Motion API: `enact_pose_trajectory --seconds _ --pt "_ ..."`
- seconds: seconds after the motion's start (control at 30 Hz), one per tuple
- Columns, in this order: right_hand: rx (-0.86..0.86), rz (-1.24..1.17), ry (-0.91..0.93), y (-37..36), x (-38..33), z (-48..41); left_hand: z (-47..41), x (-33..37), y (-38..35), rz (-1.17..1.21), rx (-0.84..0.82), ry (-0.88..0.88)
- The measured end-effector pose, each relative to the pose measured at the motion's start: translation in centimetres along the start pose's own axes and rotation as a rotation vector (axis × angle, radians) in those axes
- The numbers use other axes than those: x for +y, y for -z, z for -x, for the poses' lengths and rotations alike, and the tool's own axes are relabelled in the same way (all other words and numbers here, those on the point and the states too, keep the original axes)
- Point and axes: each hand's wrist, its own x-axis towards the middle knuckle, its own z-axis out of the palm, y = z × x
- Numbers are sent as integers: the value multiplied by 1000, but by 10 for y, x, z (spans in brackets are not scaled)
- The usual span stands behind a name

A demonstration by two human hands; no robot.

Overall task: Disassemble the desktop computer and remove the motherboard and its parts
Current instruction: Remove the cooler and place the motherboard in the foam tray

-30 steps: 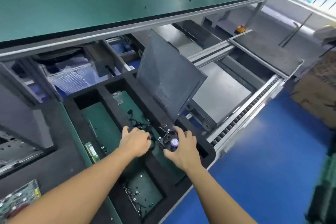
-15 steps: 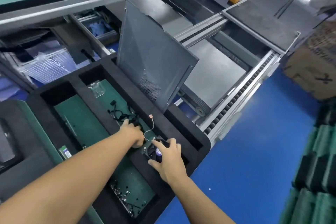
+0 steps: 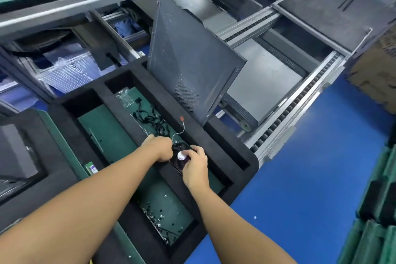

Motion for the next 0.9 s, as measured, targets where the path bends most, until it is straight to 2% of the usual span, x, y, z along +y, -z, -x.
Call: enact_pose_trajectory --seconds 0.13,0.27,0.43,0.6,0.73,0.83,0.9 --pt "2 -100 -33 -4 -6 -8 2 -4 -1 48 110 12" --pt "-127 -129 -49 1 -8 -9 4 -1 -6 35 205 44" --pt "-256 186 45 7 -3 -4 6 -3 -12 64 273 55" --pt "-233 346 101 13 -3 5 19 -4 -15 49 343 57" --pt "-159 364 163 16 -13 12 42 -17 -21 216 474 52" --pt "-104 274 295 10 -33 22 72 -33 -26 368 582 66" --pt "-135 192 367 -1 -53 29 96 -48 -31 472 618 100"
